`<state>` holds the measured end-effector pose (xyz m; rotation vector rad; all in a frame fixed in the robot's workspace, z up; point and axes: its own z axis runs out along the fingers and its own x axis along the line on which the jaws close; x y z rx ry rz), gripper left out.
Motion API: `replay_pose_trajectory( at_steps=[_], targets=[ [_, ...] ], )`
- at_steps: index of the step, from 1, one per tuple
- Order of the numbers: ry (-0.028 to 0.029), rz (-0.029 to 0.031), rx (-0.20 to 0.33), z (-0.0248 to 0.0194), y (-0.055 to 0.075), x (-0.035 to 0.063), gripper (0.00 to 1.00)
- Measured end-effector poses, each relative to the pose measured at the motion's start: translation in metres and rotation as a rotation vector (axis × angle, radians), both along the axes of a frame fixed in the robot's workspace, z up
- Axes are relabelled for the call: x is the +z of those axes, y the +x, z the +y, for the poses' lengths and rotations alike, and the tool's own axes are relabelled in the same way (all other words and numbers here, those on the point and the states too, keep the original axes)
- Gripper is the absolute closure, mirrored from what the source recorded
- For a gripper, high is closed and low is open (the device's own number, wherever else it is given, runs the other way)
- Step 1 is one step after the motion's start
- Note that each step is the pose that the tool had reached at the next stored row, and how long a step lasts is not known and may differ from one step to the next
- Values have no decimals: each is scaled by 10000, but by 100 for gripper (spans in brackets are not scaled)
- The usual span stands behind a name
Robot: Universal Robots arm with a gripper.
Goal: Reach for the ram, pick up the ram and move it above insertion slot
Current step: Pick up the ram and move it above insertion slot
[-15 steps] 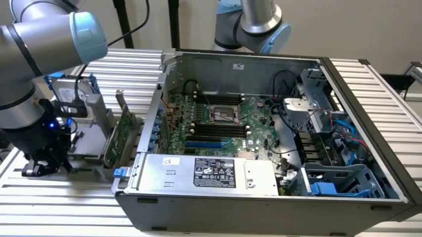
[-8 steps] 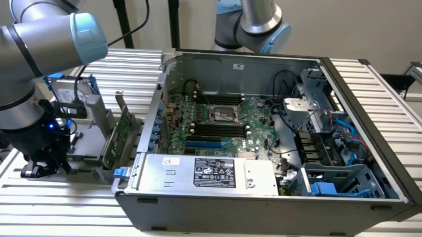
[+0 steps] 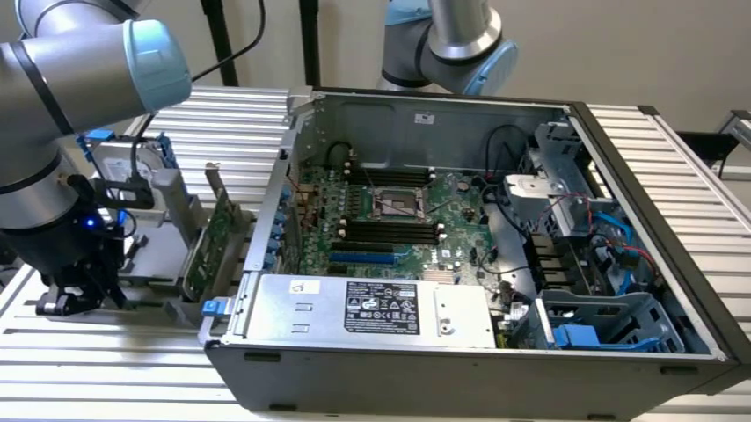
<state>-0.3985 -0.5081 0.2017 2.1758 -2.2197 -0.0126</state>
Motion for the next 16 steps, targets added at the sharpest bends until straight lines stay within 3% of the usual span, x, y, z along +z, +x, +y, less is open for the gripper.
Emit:
replay_pose_trajectory(
  at_steps=[6, 16],
  targets=[
    [11, 1, 47, 0, 3, 123, 87],
    [12, 0, 126, 0, 37, 556, 87]
  ],
)
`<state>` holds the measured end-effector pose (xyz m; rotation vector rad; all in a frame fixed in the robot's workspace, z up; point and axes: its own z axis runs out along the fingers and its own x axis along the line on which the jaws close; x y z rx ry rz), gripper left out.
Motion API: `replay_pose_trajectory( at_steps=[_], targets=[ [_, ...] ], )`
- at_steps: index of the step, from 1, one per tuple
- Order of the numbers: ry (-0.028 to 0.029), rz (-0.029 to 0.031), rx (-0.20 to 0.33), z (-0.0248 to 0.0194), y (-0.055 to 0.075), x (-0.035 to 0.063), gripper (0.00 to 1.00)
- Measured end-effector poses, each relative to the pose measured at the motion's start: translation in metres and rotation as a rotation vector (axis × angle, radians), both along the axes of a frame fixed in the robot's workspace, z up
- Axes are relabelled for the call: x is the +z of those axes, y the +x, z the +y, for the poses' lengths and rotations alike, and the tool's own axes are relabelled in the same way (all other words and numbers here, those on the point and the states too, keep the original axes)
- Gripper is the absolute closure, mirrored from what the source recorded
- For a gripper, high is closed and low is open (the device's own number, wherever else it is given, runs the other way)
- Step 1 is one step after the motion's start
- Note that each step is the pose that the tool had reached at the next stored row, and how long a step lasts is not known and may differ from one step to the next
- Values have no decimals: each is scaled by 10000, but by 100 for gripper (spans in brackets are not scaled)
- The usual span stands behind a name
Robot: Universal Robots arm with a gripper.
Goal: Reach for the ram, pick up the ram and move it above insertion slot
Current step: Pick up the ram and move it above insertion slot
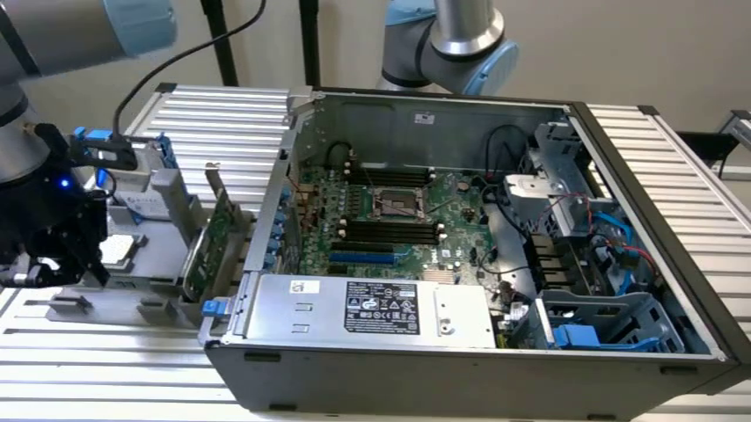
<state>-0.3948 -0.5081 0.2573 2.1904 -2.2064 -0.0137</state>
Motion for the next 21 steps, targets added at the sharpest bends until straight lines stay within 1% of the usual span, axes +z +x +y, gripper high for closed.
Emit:
replay_pose_trajectory(
  at_steps=[3, 9, 15, 18, 21],
  targets=[
    [11, 1, 42, 0, 48, 134, 87],
    [91, 0, 167, 0, 190, 406, 87],
    [196, 0, 269, 0, 347, 673, 87],
    [264, 0, 314, 0, 434, 791, 87],
    [353, -1, 355, 0, 526, 888, 87]
  ],
)
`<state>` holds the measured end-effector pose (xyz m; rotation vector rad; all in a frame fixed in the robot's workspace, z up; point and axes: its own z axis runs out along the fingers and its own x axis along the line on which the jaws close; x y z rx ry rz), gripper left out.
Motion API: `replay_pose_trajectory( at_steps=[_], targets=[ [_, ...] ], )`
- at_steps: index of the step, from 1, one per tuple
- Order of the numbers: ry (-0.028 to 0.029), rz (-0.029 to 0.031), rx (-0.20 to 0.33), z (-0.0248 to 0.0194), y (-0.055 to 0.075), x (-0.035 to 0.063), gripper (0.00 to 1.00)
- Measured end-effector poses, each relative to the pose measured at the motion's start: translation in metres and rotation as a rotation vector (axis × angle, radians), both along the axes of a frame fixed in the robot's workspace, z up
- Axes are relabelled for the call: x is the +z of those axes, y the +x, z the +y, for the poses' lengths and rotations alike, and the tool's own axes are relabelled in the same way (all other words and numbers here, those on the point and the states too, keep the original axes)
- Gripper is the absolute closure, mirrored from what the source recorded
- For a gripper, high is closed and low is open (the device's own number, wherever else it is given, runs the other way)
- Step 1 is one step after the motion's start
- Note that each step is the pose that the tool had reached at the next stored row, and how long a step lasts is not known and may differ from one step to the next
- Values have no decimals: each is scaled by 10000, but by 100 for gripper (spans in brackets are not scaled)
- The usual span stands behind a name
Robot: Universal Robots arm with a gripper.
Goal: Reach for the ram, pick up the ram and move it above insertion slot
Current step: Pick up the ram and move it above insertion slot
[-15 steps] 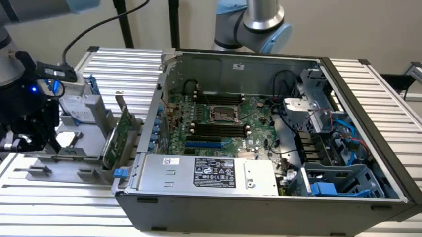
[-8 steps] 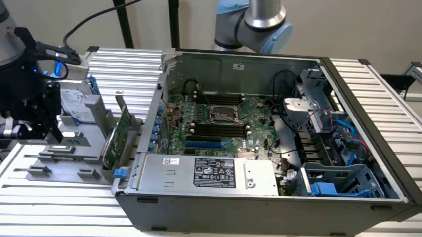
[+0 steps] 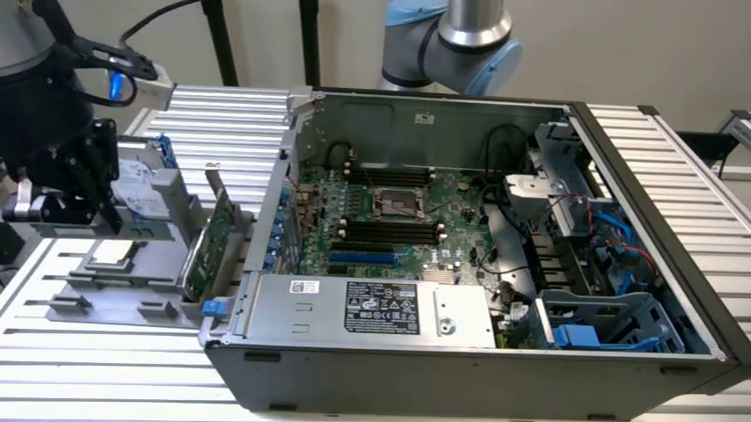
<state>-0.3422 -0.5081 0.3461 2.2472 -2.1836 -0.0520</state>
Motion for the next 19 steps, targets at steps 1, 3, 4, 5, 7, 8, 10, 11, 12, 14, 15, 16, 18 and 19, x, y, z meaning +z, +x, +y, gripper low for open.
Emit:
replay_pose_trajectory(
  at_steps=[1, 3, 4, 5, 7, 8, 10, 11, 12, 14, 15, 16, 18, 19],
  targets=[
    [37, -1, 14, 0, 32, 28, 87],
    [114, -1, 39, 0, 97, 82, 87],
    [162, -1, 54, 0, 133, 109, 87],
    [209, -2, 69, 0, 167, 133, 87],
    [305, 0, 98, 0, 235, 182, 87],
    [354, 0, 113, 0, 269, 206, 87],
    [451, 0, 144, 0, 337, 254, 87],
    [500, -1, 161, 0, 371, 279, 87],
    [550, -2, 179, 0, 407, 305, 87],
    [639, -1, 212, 0, 476, 350, 87],
    [680, -2, 228, 0, 512, 368, 87],
    [719, -2, 243, 1, 548, 385, 87],
    [773, 1, 271, 0, 629, 411, 87],
    [792, 1, 284, 0, 670, 420, 87]
  ],
)
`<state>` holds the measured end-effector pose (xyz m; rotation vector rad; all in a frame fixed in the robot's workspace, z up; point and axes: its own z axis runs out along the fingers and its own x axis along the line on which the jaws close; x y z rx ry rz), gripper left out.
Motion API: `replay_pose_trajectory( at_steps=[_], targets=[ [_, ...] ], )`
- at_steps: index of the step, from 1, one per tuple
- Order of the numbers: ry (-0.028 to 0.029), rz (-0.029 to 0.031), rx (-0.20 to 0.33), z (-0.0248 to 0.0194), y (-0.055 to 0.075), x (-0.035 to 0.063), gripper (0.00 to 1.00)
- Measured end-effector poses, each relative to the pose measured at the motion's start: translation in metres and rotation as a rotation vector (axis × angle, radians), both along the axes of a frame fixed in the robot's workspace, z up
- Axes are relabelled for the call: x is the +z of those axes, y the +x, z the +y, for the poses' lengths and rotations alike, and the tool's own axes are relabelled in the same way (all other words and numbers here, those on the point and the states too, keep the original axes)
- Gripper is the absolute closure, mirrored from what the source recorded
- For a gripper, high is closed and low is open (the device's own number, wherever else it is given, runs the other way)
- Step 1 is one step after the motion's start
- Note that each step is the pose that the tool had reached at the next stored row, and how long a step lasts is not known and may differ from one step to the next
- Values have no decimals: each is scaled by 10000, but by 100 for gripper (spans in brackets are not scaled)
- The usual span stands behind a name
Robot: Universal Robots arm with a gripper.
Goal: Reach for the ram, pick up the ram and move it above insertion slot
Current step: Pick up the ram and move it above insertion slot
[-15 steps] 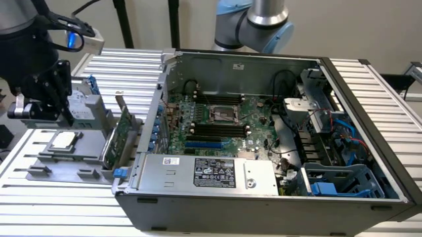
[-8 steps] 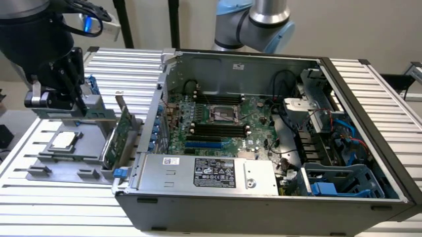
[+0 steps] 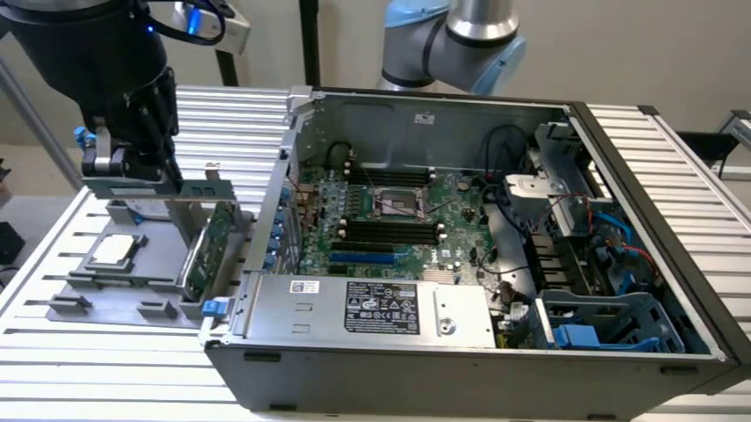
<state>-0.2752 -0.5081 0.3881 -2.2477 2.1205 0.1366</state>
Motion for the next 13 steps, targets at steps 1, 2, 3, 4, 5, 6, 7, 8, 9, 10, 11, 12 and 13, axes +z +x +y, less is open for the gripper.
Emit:
replay_pose_trajectory(
  at_steps=[1, 2, 3, 4, 5, 6, 7, 8, 9, 10, 11, 12, 13],
  targets=[
    [13, 0, 11, 0, 41, 6, 87],
    [22, 1, 21, 0, 84, 11, 87],
    [27, 3, 29, 0, 129, 15, 87],
    [32, 5, 38, 0, 178, 18, 87],
    [36, 6, 43, 0, 223, 20, 87],
    [39, 8, 48, 0, 268, 21, 87],
    [42, 9, 52, 0, 311, 22, 87],
    [43, 10, 56, 0, 359, 24, 87],
    [46, 11, 61, 0, 404, 24, 87],
    [46, 12, 67, 0, 449, 25, 87],
    [47, 14, 73, 0, 494, 25, 87],
    [47, 14, 78, 0, 539, 25, 87],
    [47, 15, 83, 0, 585, 24, 87]
  ],
)
